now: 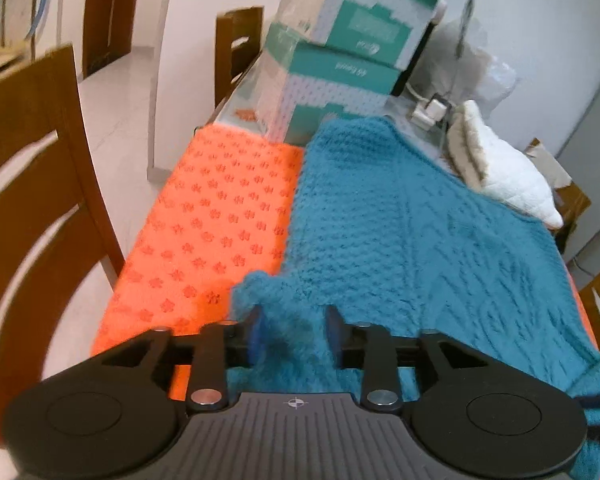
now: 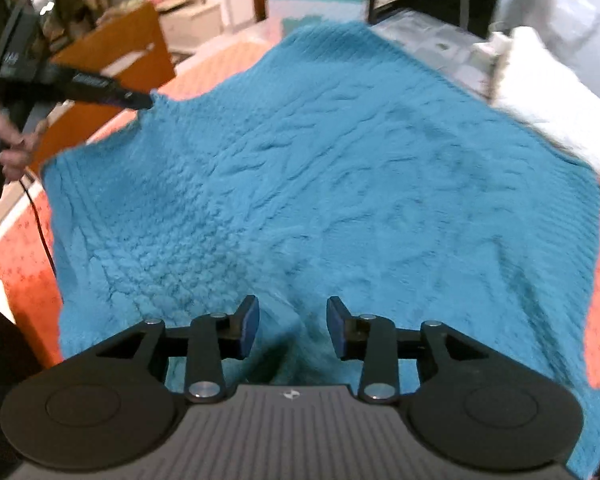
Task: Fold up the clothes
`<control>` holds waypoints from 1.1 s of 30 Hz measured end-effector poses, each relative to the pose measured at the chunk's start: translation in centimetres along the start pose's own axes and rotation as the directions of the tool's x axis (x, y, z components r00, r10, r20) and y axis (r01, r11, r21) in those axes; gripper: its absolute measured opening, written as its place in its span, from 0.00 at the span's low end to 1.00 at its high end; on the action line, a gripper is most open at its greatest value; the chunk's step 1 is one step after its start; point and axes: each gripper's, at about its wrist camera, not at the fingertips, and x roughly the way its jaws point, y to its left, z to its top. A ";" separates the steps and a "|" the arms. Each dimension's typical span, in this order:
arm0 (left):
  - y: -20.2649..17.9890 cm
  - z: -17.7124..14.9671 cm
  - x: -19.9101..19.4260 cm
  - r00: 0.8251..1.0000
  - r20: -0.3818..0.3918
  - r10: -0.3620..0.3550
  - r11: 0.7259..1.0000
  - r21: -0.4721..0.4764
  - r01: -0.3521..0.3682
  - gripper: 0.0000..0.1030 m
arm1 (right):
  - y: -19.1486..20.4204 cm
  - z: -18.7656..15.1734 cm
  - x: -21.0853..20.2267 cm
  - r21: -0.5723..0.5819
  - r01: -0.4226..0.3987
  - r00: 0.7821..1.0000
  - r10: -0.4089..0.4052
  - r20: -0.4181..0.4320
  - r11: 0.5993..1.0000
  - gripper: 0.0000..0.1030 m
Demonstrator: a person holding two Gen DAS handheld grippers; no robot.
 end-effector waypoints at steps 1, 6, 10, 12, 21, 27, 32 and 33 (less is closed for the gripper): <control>0.0 -0.1 -0.7 1.000 -0.004 -0.004 1.000 0.011 0.004 0.43 | -0.6 -0.5 -0.9 0.013 0.004 1.000 -0.004 0.008 1.000 0.45; 0.4 -1.7 -4.0 0.999 -0.033 0.028 0.998 0.049 -0.026 0.47 | -3.6 -4.0 -4.7 0.064 0.079 0.997 -0.079 0.003 0.995 0.48; 1.5 -3.6 -6.1 0.996 -0.050 0.076 0.997 -0.016 -0.077 0.52 | -6.5 -7.8 -7.0 0.162 0.192 0.981 -0.192 -0.019 0.968 0.55; 2.1 -4.6 -6.9 0.994 -0.059 0.095 0.993 -0.064 -0.098 0.56 | -8.0 -9.9 -7.9 0.242 0.250 0.968 -0.248 -0.037 0.938 0.55; 4.2 -9.0 -8.0 0.992 -0.111 0.068 0.945 -0.313 -0.100 0.68 | -14.0 -18.4 -10.0 0.722 0.330 0.910 -0.407 -0.074 0.608 0.71; 4.1 -9.7 -5.6 0.992 -0.123 -0.003 0.915 -0.400 -0.046 0.69 | -16.2 -23.1 -8.4 0.898 0.194 0.925 -0.378 -0.034 0.395 0.71; 2.7 -9.9 -4.3 0.992 -0.126 -0.004 0.916 -0.397 -0.047 0.50 | -16.5 -24.7 -6.6 0.954 0.064 0.938 -0.345 0.043 0.294 0.48; 2.3 -9.9 -4.1 0.992 -0.125 0.003 0.920 -0.388 -0.052 0.32 | -16.3 -24.6 -6.6 0.955 0.059 0.935 -0.351 0.049 0.290 0.34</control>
